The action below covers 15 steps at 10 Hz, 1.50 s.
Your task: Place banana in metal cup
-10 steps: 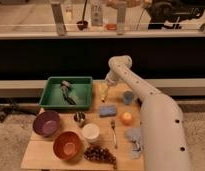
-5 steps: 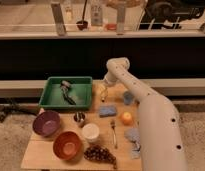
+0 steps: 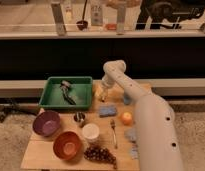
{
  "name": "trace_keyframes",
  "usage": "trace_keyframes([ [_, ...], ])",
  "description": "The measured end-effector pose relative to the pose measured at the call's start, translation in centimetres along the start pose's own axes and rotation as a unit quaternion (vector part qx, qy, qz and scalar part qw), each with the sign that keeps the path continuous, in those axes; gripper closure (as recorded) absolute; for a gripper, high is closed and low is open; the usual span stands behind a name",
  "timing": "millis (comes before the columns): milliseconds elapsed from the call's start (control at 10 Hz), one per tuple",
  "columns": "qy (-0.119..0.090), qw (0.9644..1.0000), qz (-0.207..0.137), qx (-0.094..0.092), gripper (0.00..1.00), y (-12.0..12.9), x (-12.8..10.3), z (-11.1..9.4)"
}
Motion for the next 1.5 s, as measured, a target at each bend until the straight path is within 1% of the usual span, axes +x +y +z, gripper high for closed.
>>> trace_keyframes([
  [100,0.001,1.0,-0.001,-0.002,0.42,0.1,0.0,0.5],
  [200,0.0,1.0,-0.001,-0.006,0.55,0.0,0.1,0.7],
  [400,-0.003,0.9999,-0.001,-0.011,0.75,-0.2,0.1,0.7],
  [500,-0.008,0.9999,0.001,-0.012,0.85,-0.5,0.1,0.1],
  [600,-0.014,0.9998,0.006,-0.01,0.94,-1.1,0.0,-1.0],
  [700,-0.022,0.9997,0.01,-0.009,0.99,-1.8,0.1,-2.4],
  [800,-0.028,0.9995,0.012,-0.008,1.0,-2.3,0.0,-3.7],
  [900,-0.039,0.9991,0.011,-0.01,1.0,-3.0,0.0,-6.2],
  [1000,-0.046,0.9988,0.006,-0.018,1.0,-3.3,0.0,-7.9],
  [1100,-0.051,0.9982,-0.005,-0.031,1.0,-3.2,-0.1,-9.3],
  [1200,-0.054,0.9966,-0.03,-0.055,1.0,-2.2,0.1,-10.5],
  [1300,-0.056,0.9938,-0.055,-0.079,1.0,-0.4,0.4,-11.0],
  [1400,-0.057,0.9912,-0.074,-0.093,1.0,1.0,0.7,-11.1],
  [1500,-0.058,0.987,-0.111,-0.1,1.0,3.5,0.7,-11.4],
])
